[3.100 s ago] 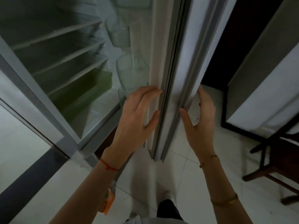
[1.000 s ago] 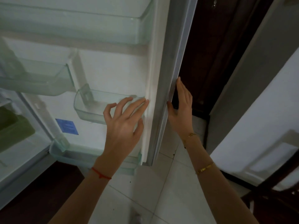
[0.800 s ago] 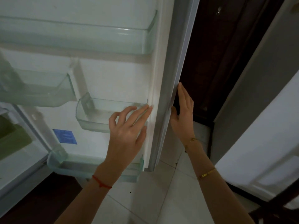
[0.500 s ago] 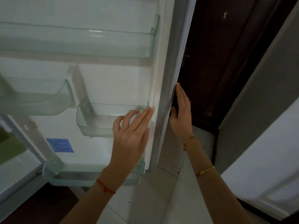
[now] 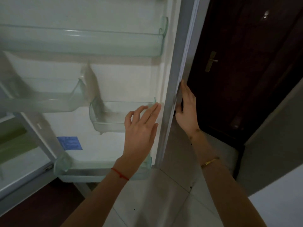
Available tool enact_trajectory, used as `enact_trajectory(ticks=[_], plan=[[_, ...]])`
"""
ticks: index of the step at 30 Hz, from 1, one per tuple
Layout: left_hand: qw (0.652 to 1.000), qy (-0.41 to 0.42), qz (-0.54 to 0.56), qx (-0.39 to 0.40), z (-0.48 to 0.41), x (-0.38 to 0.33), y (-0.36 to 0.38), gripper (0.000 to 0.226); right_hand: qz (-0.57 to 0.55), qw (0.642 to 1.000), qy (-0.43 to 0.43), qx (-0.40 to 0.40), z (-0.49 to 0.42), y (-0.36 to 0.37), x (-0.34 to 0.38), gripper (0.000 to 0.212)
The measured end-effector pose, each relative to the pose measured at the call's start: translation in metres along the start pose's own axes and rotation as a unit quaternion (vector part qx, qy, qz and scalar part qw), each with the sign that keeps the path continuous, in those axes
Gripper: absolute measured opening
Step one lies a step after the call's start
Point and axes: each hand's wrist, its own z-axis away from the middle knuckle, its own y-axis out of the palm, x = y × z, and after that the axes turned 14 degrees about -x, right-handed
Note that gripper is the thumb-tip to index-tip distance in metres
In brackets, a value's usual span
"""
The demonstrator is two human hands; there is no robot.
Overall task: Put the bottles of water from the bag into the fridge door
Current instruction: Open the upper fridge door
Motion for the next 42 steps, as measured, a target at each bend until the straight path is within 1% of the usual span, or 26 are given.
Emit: enact_trajectory(ticks=[5,8,15,22,29,36,39,42], plan=[[0.999,-0.025,-0.04,0.005,-0.018,-0.005,0.025,0.052,-0.012,0.998,-0.01,0.067,-0.031,0.019,-0.022,0.076],[0.997,-0.037,-0.061,0.013,-0.027,-0.006,0.038,0.052,-0.031,0.995,-0.011,0.092,-0.048,0.031,-0.034,0.076],[0.994,-0.047,-0.094,0.003,-0.038,-0.006,0.057,0.053,-0.052,0.993,-0.034,0.103,-0.068,0.052,-0.057,0.075],[0.993,-0.054,-0.105,0.012,-0.035,-0.003,0.058,0.053,-0.097,0.989,-0.025,0.109,-0.069,0.054,-0.064,0.074],[0.994,-0.059,-0.094,0.004,-0.028,-0.004,0.053,0.054,-0.139,0.981,-0.003,0.133,-0.066,0.042,-0.065,0.066],[0.994,-0.054,-0.094,0.026,-0.024,-0.009,0.045,0.055,-0.153,0.978,0.031,0.138,-0.048,0.015,-0.054,0.059],[0.996,-0.064,-0.059,0.027,-0.023,-0.013,0.039,0.059,-0.174,0.973,0.039,0.148,-0.033,0.001,-0.046,0.054],[0.997,-0.08,-0.02,0.001,-0.018,-0.017,0.025,0.06,-0.184,0.967,0.037,0.17,-0.016,-0.01,-0.037,0.049]])
